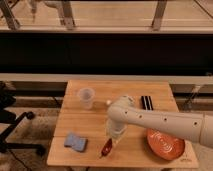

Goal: Place the pepper in the ceramic cup

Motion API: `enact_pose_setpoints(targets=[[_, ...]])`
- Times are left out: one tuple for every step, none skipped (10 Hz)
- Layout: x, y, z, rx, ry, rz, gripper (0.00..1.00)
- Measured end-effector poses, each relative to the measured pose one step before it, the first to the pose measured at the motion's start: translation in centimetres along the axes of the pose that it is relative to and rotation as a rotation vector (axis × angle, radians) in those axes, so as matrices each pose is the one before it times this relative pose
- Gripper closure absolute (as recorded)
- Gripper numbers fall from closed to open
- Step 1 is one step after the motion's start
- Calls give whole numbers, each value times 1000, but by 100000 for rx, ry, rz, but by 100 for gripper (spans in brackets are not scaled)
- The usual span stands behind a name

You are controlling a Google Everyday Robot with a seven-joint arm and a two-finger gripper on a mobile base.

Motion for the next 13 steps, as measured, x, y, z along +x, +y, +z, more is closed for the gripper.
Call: enact_pose_setpoints(targets=[[-210,-313,-1203,173,353,-1177,99],[-102,-198,-936,168,161,-494,99],[-7,-160,-845,249,274,-355,99],[-19,-68,-642,165,365,-337,99],[44,-99,-119,258,-9,-132,99],[398,-503,-450,940,-201,-298,99],[599,-183,-569,286,-29,-27,95],[587,-47,-1050,457,-8,450,89],[-187,-131,-339,80,88,-329,89],[-148,-229,-284,188,96,-586,89],[373,-367,-715,579,160,-117,93],[373,-440,-550,182,244,-106,98],[400,-619,-644,80,230,-362,99]])
